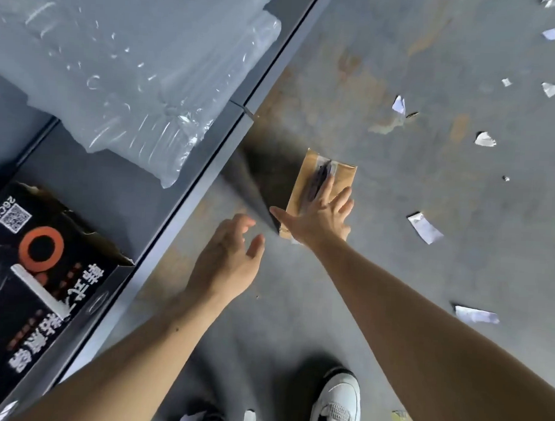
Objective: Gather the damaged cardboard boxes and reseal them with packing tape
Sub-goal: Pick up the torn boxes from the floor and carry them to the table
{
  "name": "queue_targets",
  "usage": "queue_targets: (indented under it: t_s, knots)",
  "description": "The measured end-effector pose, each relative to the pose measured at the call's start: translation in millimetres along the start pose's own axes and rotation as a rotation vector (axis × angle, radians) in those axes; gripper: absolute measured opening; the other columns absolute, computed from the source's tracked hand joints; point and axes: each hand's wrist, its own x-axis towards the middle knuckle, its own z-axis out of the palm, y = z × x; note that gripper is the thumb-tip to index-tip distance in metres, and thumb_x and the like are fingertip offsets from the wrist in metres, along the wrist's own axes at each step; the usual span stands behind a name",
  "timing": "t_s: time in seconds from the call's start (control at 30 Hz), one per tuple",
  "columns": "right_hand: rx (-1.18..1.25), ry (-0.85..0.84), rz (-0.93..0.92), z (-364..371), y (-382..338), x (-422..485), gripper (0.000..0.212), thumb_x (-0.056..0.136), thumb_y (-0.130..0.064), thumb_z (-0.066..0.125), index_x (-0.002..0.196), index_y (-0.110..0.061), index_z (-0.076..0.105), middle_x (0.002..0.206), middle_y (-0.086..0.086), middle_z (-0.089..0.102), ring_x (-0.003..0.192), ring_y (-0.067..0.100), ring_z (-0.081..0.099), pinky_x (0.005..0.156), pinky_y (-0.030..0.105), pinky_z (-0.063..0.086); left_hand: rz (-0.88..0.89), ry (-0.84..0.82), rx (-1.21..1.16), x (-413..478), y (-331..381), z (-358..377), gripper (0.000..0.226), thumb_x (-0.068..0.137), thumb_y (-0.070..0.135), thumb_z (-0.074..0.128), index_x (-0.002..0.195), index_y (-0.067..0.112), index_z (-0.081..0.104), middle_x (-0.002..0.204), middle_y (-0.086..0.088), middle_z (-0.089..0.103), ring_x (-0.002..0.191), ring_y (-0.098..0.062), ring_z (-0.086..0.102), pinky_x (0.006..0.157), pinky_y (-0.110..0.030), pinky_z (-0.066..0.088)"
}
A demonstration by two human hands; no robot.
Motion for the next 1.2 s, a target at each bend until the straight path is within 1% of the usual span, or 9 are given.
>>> queue_targets:
  t_s: [0.2, 0.33, 0.43, 0.53, 0.7, 0.87, 0.93, 1.07, 1.2]
  knots:
    - [0.021, 0.078, 0.107, 37.6, -3.9, 29.3, 0.146, 0.059, -0.086, 0.066, 0.148, -0.03, -0.035, 0.16, 0.015, -0.03, 0.149, 0.044, -0.012, 0.111, 0.067, 0.022, -0.037, 0.0, -0.04, 29.9, -15.2, 13.9, 0.036, 0.1, 0.037, 0.048, 0.131, 0.018, 0.049, 0.131, -0.006, 0.056, 0.112, -0.022, 0.06, 0.079, -0.024, 0.041]
    - [0.029, 0.17, 0.121, 48.2, 1.7, 32.3, 0.135, 0.068, -0.06, 0.075, 0.152, -0.032, -0.026, 0.162, 0.016, -0.021, 0.135, 0.045, 0.024, 0.1, 0.054, 0.036, -0.044, -0.008, -0.058, 30.8, -22.9, 18.5, 0.037, 0.101, 0.04, 0.044, 0.131, 0.019, 0.049, 0.13, -0.005, 0.057, 0.112, -0.021, 0.059, 0.08, -0.025, 0.042]
    - [0.1, 0.202, 0.103, 34.1, 7.9, 30.2, 0.121, 0.073, -0.056, 0.07, 0.155, -0.035, -0.016, 0.163, 0.014, -0.011, 0.126, 0.042, 0.033, 0.099, 0.051, 0.035, -0.045, 0.004, -0.075, 27.7, -20.3, 13.8, 0.035, 0.1, 0.041, 0.046, 0.128, 0.02, 0.05, 0.128, -0.003, 0.058, 0.11, -0.021, 0.06, 0.083, -0.029, 0.045]
    - [0.209, 0.207, 0.049, 0.5, 10.9, 15.9, 0.108, 0.076, -0.058, 0.063, 0.155, -0.04, -0.008, 0.161, 0.008, -0.002, 0.125, 0.04, 0.034, 0.103, 0.05, 0.032, -0.066, 0.003, -0.109, 22.9, -7.3, -0.6, 0.038, 0.099, 0.045, 0.047, 0.129, 0.021, 0.048, 0.13, -0.002, 0.058, 0.107, -0.021, 0.062, 0.087, -0.033, 0.048]
    - [0.44, 0.118, -0.121, -94.8, 4.4, -34.3, 0.112, 0.059, -0.063, 0.056, 0.154, -0.047, -0.002, 0.149, -0.005, 0.018, 0.126, 0.032, 0.031, 0.109, 0.051, 0.033, -0.195, -0.104, -0.289, 11.4, 44.9, -50.7, 0.063, 0.092, 0.066, 0.043, 0.142, 0.028, 0.038, 0.146, 0.003, 0.044, 0.114, -0.011, 0.054, 0.091, -0.028, 0.041]
    - [0.689, 0.04, -0.238, -195.4, -16.8, -107.5, 0.11, 0.053, -0.063, 0.061, 0.15, -0.055, 0.01, 0.141, -0.013, 0.029, 0.129, 0.03, 0.037, 0.106, 0.052, 0.043, -0.337, -0.262, -0.662, -12.4, 104.6, -115.9, 0.115, 0.05, 0.097, 0.054, 0.149, 0.044, 0.027, 0.157, 0.012, 0.032, 0.138, -0.016, 0.04, 0.11, -0.046, 0.039]
    - [0.783, 0.026, -0.279, -237.8, -26.3, -143.0, 0.108, 0.054, -0.058, 0.065, 0.15, -0.054, 0.017, 0.139, -0.013, 0.032, 0.13, 0.025, 0.039, 0.106, 0.046, 0.043, -0.336, -0.394, -0.92, -28.5, 133.3, -149.3, 0.113, 0.045, 0.093, 0.065, 0.146, 0.053, 0.031, 0.155, 0.019, 0.035, 0.141, -0.02, 0.039, 0.106, -0.055, 0.042]
    - [0.844, 0.062, -0.396, -306.7, -38.0, -211.4, 0.108, 0.054, -0.057, 0.066, 0.152, -0.052, 0.021, 0.138, -0.014, 0.035, 0.125, 0.01, 0.041, 0.096, 0.028, 0.042, -0.311, -0.677, -1.259, -68.6, 176.9, -207.4, 0.089, 0.063, 0.076, 0.073, 0.142, 0.049, 0.042, 0.141, 0.005, 0.058, 0.132, -0.027, 0.051, 0.102, -0.062, 0.044]
    - [0.845, 0.072, -0.517, -355.9, -50.6, -266.2, 0.087, 0.07, -0.072, 0.061, 0.148, -0.056, 0.026, 0.133, -0.013, 0.045, 0.121, 0.0, 0.046, 0.095, 0.027, 0.047, -0.282, -0.624, -1.382, -108.5, 209.4, -252.6, 0.08, 0.07, 0.064, 0.078, 0.139, 0.034, 0.052, 0.135, -0.004, 0.062, 0.127, -0.032, 0.056, 0.104, -0.057, 0.044]
